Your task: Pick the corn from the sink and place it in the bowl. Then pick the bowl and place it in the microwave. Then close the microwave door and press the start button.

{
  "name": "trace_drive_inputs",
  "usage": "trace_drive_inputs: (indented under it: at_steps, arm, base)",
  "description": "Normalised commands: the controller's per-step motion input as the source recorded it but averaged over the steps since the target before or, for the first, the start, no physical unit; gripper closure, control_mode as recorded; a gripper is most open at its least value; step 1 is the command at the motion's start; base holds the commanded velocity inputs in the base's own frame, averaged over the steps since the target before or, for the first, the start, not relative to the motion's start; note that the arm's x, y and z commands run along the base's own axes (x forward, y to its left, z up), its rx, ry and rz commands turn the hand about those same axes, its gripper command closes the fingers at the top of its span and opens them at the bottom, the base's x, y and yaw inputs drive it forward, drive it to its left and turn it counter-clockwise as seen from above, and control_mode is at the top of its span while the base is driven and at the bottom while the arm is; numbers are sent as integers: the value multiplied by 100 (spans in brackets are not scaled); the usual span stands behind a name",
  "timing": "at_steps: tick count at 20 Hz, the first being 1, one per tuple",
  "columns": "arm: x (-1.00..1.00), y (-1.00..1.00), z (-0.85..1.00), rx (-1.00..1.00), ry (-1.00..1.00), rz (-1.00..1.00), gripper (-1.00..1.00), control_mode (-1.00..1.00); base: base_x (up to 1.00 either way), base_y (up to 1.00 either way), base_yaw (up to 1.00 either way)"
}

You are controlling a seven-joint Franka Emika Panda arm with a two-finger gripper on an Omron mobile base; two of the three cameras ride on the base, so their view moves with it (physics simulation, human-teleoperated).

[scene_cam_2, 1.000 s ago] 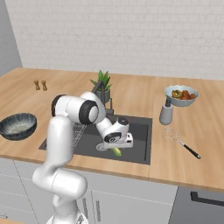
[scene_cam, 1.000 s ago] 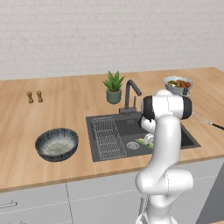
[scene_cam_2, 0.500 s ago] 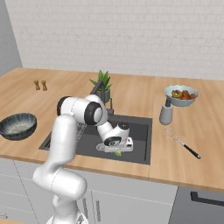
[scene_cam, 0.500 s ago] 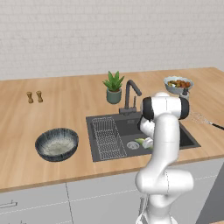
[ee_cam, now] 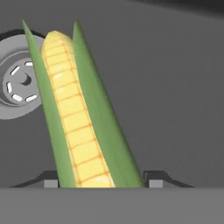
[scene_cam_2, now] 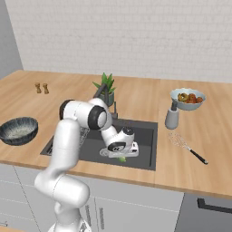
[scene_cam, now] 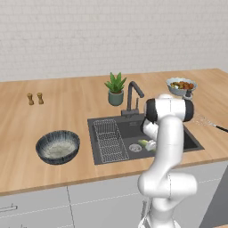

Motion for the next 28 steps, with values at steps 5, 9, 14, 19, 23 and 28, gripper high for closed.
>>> trace_drive_inputs:
  at_steps: [5,9,14,19,23,28]
  arm:
    - [0,0,76,0,-2,0,100,-100]
    - [-17,-13,100,0,-9,0,100,-100]
    - [-33,-25,100,0,-5,0,100,-100]
    - [-43,-28,99,0,-5,0,100,-100]
    - [-50,-16,100,0,-6,0,100,-100]
    - [-70,-1,100,0,0,0,100,-100]
  base:
    - [0,0,0]
    - [0,0,0]
    - [0,0,0]
    - [0,0,0]
    - [0,0,0]
    - [0,0,0]
